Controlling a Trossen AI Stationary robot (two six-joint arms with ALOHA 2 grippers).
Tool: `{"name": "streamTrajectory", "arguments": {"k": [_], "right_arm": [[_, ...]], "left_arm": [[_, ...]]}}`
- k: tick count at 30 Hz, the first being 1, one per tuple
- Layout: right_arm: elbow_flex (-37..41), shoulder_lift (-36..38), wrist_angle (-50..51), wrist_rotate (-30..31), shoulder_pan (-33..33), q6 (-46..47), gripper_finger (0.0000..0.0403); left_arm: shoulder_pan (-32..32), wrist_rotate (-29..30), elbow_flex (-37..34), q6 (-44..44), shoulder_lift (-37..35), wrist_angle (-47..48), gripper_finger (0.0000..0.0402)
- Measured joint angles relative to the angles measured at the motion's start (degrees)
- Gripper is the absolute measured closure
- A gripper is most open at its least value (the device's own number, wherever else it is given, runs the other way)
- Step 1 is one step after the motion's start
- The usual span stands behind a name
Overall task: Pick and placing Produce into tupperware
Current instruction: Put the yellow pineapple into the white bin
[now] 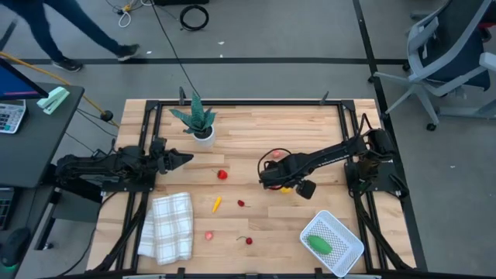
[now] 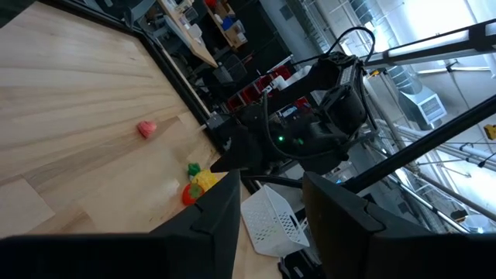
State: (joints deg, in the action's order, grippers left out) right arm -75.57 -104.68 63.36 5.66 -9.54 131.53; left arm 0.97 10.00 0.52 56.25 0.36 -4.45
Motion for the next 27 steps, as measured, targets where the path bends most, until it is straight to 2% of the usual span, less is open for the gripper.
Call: {"name": "streamTrajectory", "arguments": {"k": [8, 17, 19, 23, 27], "right_arm": [[0.0, 0.0, 0.0, -0.4, 0.0, -1.3, 0.0015], [0.0, 0.0, -0.6, -1.0, 0.0, -2.3, 0.0015], [0.0, 0.0, -0.7, 0.2, 0.0, -4.2, 0.0015], [0.0, 0.0, -0.6, 6.7, 0.0, -8.8, 0.0015], [0.0, 0.0, -1.5, 6.7, 0.0, -6.3, 0.002]], "left_arm": [[0.0, 0.0, 0.0, 0.0, 0.0, 0.0, 0.0261], [0.0, 0.0, 0.0, 0.0, 0.0, 0.0, 0.0249], [0.0, 0.0, 0.0, 0.0, 0.0, 0.0, 0.0248], [0.0, 0.0, 0.0, 0.0, 0.0, 0.0, 0.0252], [0.0, 0.0, 0.0, 0.0, 0.0, 0.0, 0.0258]]}}
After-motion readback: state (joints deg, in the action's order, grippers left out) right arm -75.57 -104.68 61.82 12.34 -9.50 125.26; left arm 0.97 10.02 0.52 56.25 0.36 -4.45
